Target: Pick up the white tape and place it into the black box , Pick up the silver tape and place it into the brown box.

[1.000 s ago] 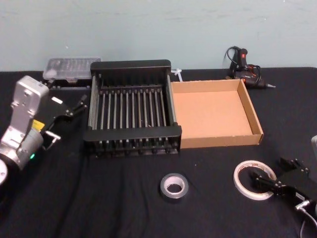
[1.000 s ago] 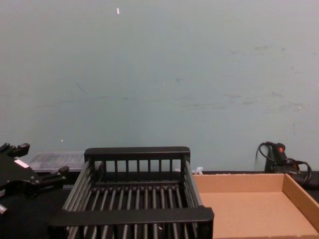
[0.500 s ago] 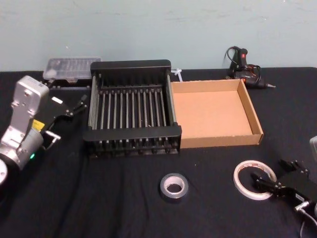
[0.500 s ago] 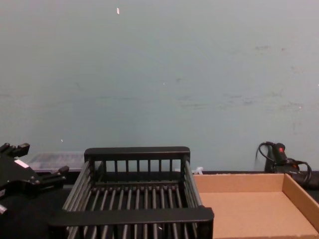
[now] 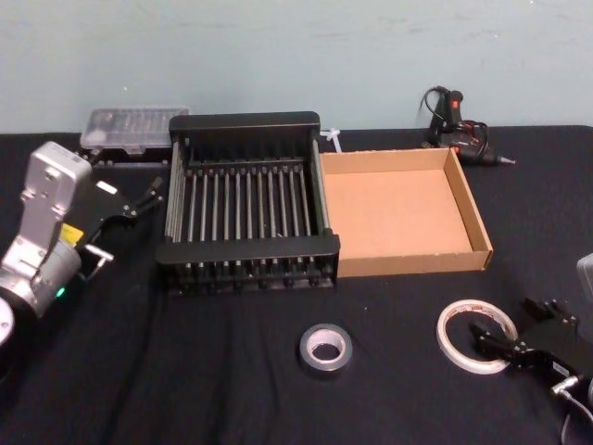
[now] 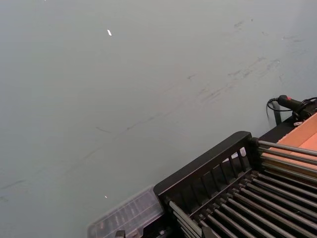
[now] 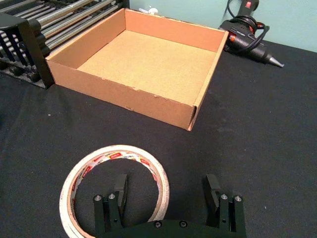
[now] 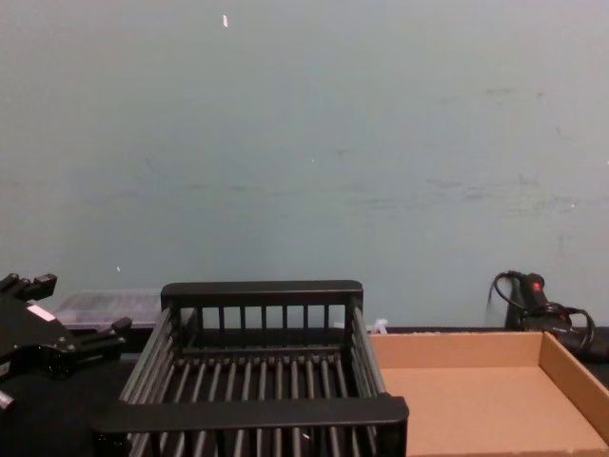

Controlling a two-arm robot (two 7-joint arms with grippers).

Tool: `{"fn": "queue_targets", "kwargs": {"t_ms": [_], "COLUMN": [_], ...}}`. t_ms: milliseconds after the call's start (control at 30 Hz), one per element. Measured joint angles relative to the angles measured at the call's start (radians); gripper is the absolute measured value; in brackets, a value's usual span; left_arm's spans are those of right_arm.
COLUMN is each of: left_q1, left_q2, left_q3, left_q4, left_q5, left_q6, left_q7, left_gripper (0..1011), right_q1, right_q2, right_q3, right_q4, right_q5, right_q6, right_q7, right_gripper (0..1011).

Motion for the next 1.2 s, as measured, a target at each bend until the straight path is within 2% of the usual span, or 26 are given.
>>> {"fn": "queue_targets", "kwargs": {"t_ms": [133,400,433,533,633,767,800,933,1200], "left_q1": [0.0,0.0,0.0,0.0,0.0,0.0,0.0,0.0,0.0], "left_q2": [0.0,0.0,0.0,0.0,0.0,0.0,0.0,0.0,0.0], "left_q3": [0.0,0.0,0.0,0.0,0.0,0.0,0.0,0.0,0.0], "left_q4": [0.0,0.0,0.0,0.0,0.0,0.0,0.0,0.0,0.0], "left_q5": [0.0,0.0,0.0,0.0,0.0,0.0,0.0,0.0,0.0], "left_q6": [0.0,0.0,0.0,0.0,0.0,0.0,0.0,0.0,0.0], "left_q7": [0.0,0.0,0.0,0.0,0.0,0.0,0.0,0.0,0.0], "left_gripper": [1001,1001,1001,1001,1001,1001,1001,1001,1001], "right_q1": [0.0,-0.001,-0.001,-0.001,-0.001,-0.001,-0.001,-0.001,-0.001], "right_q2": [0.0,0.001,0.001,0.001,0.001,0.001,0.001,0.001,0.002], "right_q3": [0.0,0.0,0.0,0.0,0.0,-0.001,-0.001,-0.001,-0.001], "right_q4": [0.0,0.0,0.0,-0.001,-0.001,-0.001,-0.001,-0.001,-0.001], "right_q5": [0.001,0.004,0.004,0.005,0.005,0.006,0.006,0.006,0.007], "right_q6": [0.0,-0.001,-0.001,-0.001,-0.001,-0.001,-0.001,-0.002,-0.002], "right_q7": [0.0,-0.001,-0.002,-0.002,-0.002,-0.003,-0.003,-0.003,-0.003], "right_gripper": [1002,843,792,733,594,512,451,309,101]}}
